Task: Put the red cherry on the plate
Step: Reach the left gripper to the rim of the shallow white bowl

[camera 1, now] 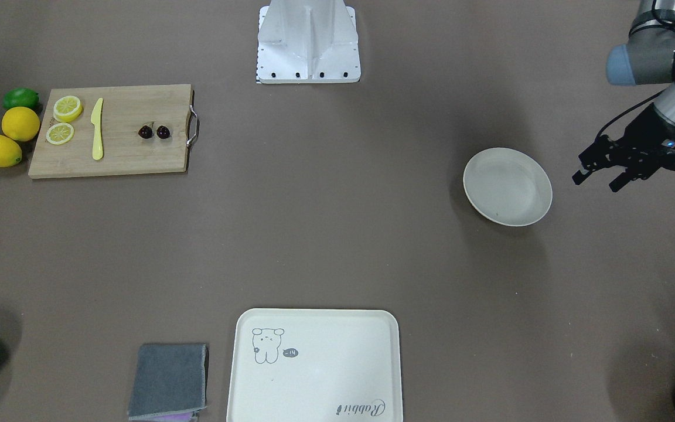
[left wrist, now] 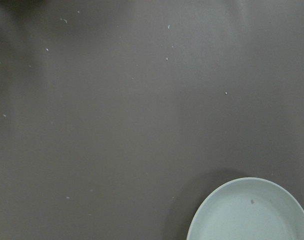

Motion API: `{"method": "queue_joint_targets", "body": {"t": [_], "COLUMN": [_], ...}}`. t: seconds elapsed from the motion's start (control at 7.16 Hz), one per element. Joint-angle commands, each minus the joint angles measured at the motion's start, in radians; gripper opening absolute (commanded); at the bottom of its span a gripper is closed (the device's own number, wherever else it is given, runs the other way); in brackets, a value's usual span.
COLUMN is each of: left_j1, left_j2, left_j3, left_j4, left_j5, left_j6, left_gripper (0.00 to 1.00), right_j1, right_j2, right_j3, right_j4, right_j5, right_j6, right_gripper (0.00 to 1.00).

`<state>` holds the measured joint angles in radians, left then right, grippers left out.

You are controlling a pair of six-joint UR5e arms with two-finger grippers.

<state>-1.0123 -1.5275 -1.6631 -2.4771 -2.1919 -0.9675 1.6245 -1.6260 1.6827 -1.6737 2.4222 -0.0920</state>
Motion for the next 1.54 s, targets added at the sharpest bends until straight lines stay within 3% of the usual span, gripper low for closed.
{"method": "queue_joint_targets", "body": {"t": [0.0, 0.28, 0.42, 0.7, 0.84, 1.4], "left_j1": [0.151, 0.164, 0.164, 0.167, 0.167, 0.15], "left_j2": [0.001, 0.003, 0.001, 0.0, 0.0, 0.003], "left_j3": [0.052, 0.101, 0.12, 0.128, 0.125, 0.088], "left_j4": [-0.043, -0.113, -0.123, -0.123, -0.122, -0.114], "left_j5": [0.092, 0.092, 0.092, 0.084, 0.078, 0.0], "left_j6": [-0.047, -0.045, -0.043, -0.042, -0.043, -0.056], "left_gripper": [0.98, 0.98, 0.8, 0.19, 0.0, 0.0], "right_j1": [0.0, 0.0, 0.0, 0.0, 0.0, 0.0], "right_j2": [0.0, 0.0, 0.002, 0.005, 0.005, 0.005], "right_j3": [-0.001, 0.0, 0.0, 0.0, 0.0, 0.002], "right_j4": [-0.001, -0.001, -0.001, 0.0, -0.001, -0.001], "right_j5": [0.0, 0.002, 0.0, 0.0, 0.0, 0.0], "right_j6": [0.0, 0.0, 0.0, 0.0, 0.0, 0.0], "right_gripper": [1.0, 1.0, 1.0, 1.0, 1.0, 1.0]}}
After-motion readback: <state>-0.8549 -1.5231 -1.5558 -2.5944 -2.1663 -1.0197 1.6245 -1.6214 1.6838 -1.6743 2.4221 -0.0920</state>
